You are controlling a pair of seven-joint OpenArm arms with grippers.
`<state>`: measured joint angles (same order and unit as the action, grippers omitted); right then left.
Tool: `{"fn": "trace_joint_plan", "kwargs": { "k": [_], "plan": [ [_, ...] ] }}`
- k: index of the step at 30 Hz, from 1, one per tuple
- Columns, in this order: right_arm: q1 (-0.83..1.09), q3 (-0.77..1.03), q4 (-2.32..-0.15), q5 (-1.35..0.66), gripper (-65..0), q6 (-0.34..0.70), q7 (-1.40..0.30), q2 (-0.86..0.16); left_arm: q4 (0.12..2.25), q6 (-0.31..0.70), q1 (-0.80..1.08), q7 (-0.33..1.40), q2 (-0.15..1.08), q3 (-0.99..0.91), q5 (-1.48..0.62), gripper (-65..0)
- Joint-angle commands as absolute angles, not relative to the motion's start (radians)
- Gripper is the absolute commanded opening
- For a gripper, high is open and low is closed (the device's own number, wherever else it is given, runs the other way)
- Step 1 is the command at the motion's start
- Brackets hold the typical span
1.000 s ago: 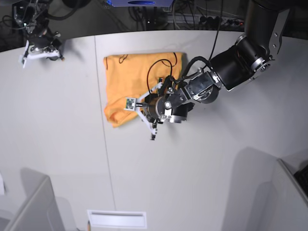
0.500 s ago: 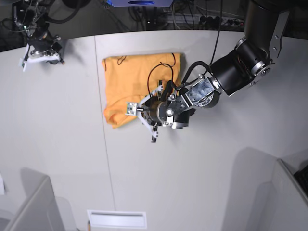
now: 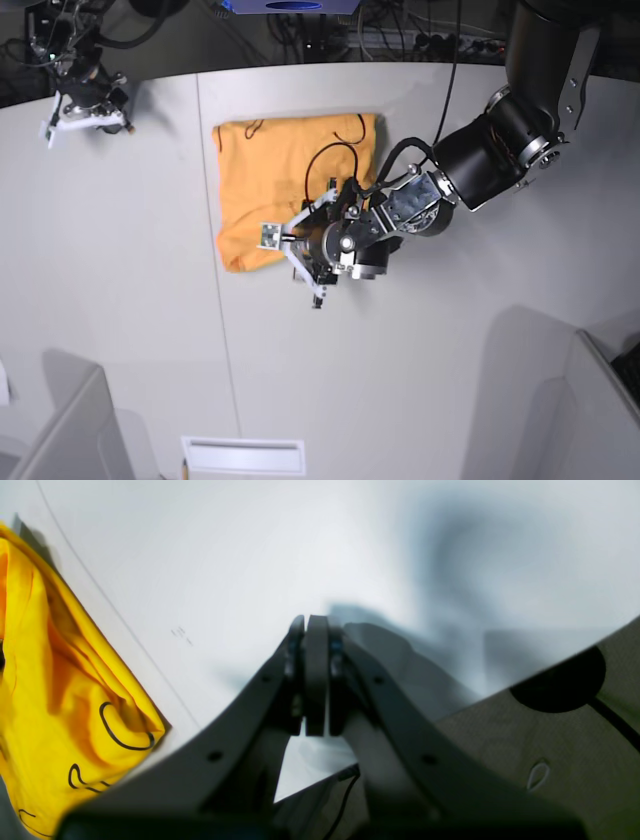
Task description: Fold the T-shirt properly
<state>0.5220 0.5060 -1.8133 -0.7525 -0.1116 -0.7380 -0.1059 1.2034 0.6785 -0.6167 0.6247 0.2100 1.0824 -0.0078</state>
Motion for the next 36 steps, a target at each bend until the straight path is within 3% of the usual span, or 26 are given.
{"fn": "trace_joint_plan", "kwargs": {
  "k": [1,4,6,13,22,23,25,29,36],
  "plan": [
    [0.522,0.51,-1.833,-0.759,-65.0,-0.105,-0.727,-0.116,1.19,0.698,-0.628,0.708,0.225,1.084,0.035,-27.6],
    [0.521,0.51,-1.833,-0.759,-65.0,-0.104,-0.727,-0.117,1.194,0.698,-0.645,0.708,0.213,1.036,0.035,-16.5],
    [0.51,0.509,-1.833,-0.759,-65.0,-0.104,-0.728,-0.117,1.196,0.698,-0.644,0.708,0.197,0.941,0.036,-13.0],
    [0.487,0.424,-1.833,-0.757,-65.0,-0.104,-0.725,-0.137,1.251,0.698,-0.644,0.705,0.171,0.654,0.035,-12.8],
    [0.446,0.331,-1.834,-0.753,-65.0,-0.107,-0.725,-0.16,1.356,0.698,-0.613,0.716,0.137,0.601,0.03,-13.8],
    [0.44,0.314,-1.839,-0.737,-65.0,-0.108,-0.725,-0.171,1.391,0.698,-0.588,0.731,0.142,0.568,0.035,-15.6],
    [0.426,0.275,-1.844,-0.668,-65.0,-0.11,-0.725,-0.176,1.488,0.698,-0.532,0.785,0.183,0.476,0.038,-27.0],
    [0.392,0.243,-1.862,-0.582,-65.0,-0.11,-0.731,-0.17,1.629,0.698,-0.426,0.816,0.274,0.361,0.039,-64.8],
    [0.355,0.231,-1.86,-0.579,-65.0,-0.11,-0.733,-0.153,1.639,0.698,-0.285,0.812,0.383,0.252,0.038,-65.0]
  ]
}}
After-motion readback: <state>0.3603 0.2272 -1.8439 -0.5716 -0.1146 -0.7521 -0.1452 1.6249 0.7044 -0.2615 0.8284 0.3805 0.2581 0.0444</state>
